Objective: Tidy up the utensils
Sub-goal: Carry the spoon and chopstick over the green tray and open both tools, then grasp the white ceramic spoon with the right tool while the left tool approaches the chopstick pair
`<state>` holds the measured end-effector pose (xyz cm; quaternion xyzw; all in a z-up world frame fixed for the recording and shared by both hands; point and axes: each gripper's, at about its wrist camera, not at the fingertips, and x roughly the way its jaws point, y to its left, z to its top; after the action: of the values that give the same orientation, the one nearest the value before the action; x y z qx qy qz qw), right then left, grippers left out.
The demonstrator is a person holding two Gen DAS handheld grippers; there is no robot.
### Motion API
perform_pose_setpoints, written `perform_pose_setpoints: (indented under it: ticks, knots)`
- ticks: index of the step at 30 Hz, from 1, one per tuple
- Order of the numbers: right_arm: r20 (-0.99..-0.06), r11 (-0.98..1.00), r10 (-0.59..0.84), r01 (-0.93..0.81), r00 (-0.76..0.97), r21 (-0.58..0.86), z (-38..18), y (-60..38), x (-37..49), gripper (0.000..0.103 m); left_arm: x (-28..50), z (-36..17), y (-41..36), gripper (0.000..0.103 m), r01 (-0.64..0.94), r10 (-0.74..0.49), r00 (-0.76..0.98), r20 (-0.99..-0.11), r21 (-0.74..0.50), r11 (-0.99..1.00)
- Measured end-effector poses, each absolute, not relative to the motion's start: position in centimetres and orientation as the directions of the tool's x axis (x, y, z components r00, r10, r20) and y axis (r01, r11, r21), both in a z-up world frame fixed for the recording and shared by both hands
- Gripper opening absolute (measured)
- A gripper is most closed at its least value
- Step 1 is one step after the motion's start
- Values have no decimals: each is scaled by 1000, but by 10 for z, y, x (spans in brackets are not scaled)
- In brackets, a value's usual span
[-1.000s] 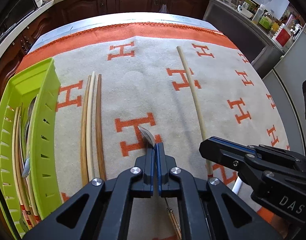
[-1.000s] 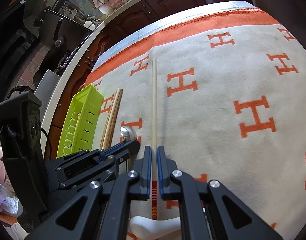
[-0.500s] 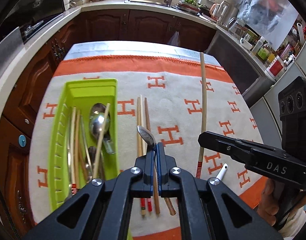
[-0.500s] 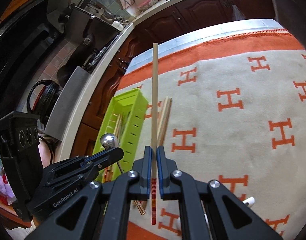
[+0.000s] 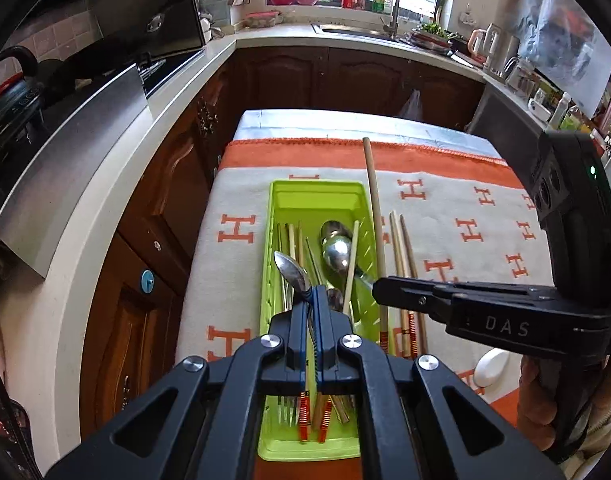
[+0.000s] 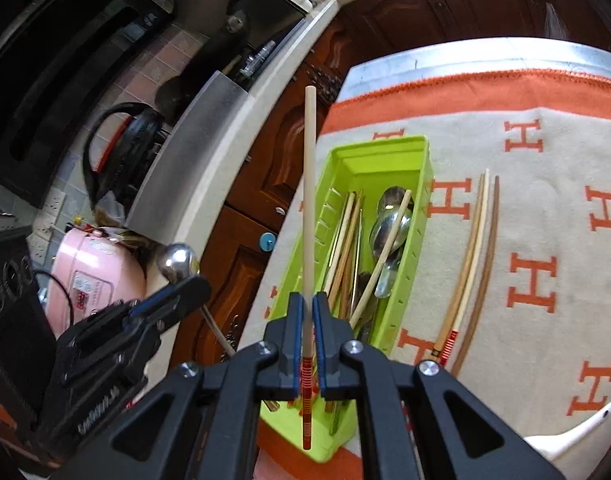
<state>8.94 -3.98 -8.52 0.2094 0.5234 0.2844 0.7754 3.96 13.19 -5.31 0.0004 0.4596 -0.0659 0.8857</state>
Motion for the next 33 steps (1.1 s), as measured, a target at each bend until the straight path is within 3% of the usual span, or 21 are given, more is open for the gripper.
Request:
perform_pose_setpoints:
  ticks: [6, 11, 17, 23, 33]
  knots:
    - [-764, 802, 597, -149, 245, 579, -119, -24, 109, 7, 57, -101, 133, 3, 79, -112, 518, -848, -83, 993]
    - [-795, 831, 557, -149, 239, 537, -128, -29, 105, 7, 59, -112, 128, 32, 70, -125, 513, -849, -103, 992]
    - [-812, 855, 518, -200, 269, 479, -116, -34, 93, 7, 56, -106, 123, 53, 59, -109, 533, -839, -92, 994]
    - [-815, 868, 494, -218, 304, 445, -101, -49, 84, 7, 49, -95, 125, 65, 40, -100, 554, -827, -93, 995]
    - [-830, 897, 438, -228, 346, 378, -84, -91, 57, 7, 29, -86, 111, 69, 69, -116, 567, -815, -94, 993]
